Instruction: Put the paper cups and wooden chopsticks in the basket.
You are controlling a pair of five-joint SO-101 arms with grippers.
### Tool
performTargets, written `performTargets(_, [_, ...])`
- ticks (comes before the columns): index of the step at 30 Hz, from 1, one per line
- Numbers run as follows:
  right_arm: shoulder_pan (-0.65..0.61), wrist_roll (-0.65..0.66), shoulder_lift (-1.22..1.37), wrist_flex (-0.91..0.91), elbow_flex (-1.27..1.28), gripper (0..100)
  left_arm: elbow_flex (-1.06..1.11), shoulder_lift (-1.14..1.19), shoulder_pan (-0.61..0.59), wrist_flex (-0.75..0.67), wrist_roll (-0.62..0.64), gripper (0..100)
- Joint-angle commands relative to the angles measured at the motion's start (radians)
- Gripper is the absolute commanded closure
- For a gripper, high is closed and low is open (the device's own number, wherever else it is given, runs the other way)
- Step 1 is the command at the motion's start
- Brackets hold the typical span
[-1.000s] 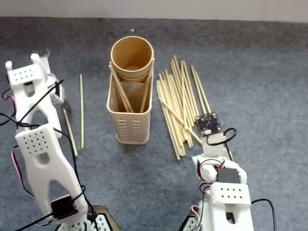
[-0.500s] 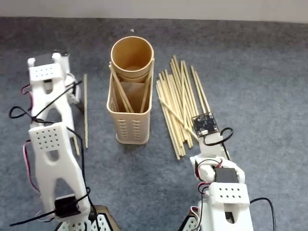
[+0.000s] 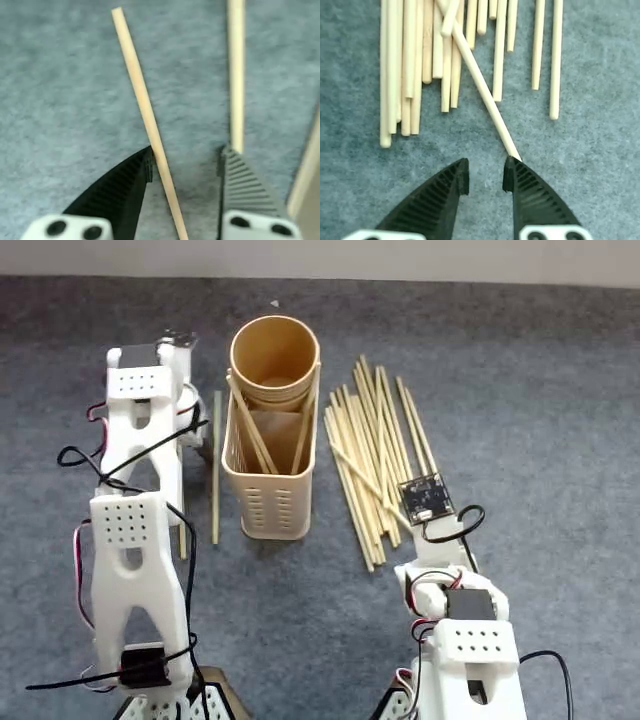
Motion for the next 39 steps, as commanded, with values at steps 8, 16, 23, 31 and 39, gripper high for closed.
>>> performTargets(8, [-0.010,0.009,-0.013,-0.012,-0.002,86.8,-0.044,-0.099,0.016,0.029,0.034,72])
performTargets(16, [-0.012,0.009,-0.013,-0.012,-0.002,86.8,-0.050,-0.105,0.019,0.029,0.037,98])
performTargets(23, [-0.012,0.009,-0.013,-0.013,-0.001,86.8,-0.045,-0.130,0.074,0.040,0.032,100])
performTargets(31, [-0.012,0.009,-0.013,-0.013,-0.001,86.8,0.114,-0.286,0.272,0.035,0.032,97])
performTargets(39, [-0.012,0.009,-0.013,-0.013,-0.001,86.8,0.283,-0.151,0.272,-0.080,0.031,95])
